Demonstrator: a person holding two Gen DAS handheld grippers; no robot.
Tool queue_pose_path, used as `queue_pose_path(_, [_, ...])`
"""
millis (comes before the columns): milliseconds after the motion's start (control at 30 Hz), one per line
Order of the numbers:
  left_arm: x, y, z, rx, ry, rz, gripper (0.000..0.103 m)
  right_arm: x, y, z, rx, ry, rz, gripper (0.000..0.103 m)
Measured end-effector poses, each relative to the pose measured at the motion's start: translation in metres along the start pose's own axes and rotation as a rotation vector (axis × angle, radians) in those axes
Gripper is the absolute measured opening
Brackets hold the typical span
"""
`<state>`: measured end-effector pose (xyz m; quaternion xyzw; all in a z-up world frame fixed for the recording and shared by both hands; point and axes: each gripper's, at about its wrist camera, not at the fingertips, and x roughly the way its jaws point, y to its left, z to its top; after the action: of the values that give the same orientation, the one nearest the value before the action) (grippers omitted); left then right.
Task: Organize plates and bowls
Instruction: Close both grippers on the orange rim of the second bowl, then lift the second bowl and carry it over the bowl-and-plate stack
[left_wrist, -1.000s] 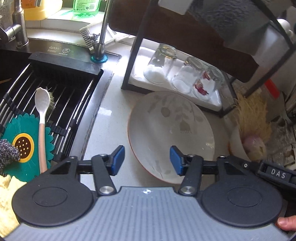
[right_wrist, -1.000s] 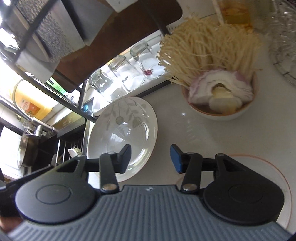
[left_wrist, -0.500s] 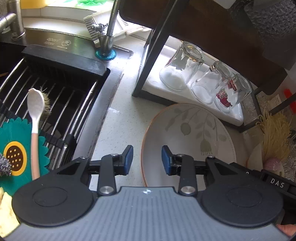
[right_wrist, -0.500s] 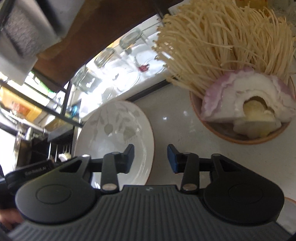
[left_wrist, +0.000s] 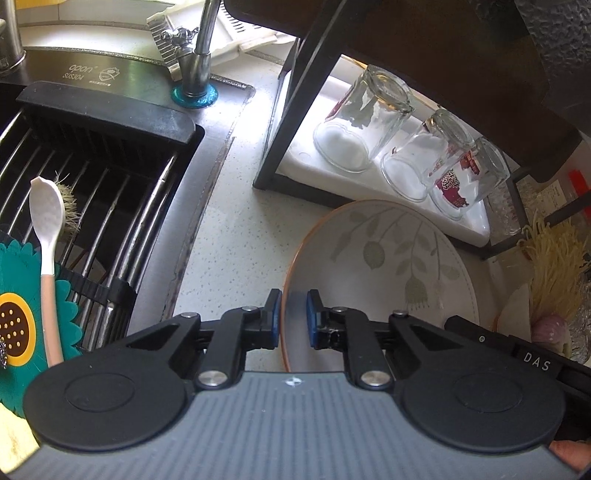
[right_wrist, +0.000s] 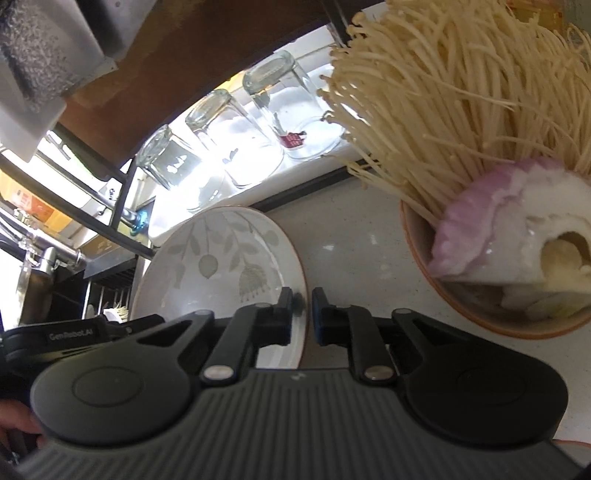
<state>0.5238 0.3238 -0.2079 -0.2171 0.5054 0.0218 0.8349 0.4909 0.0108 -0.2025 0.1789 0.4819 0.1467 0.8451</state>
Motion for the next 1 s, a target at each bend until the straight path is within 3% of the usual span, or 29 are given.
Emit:
queue_pose_path(467, [-0.02, -0.003, -0.017, -0.004, -0.022, -0.041, 0.012, -0.018, 0.001, -0.001, -0.04, -0.016, -0.008, 0.013])
queue_pose_path(1000, [-0.099, -0.041, -0.04, 0.037, -0.115, -0.073, 0.01, -0.095, -0.004, -0.009, -0.008, -0.077, 0.05, 0.013])
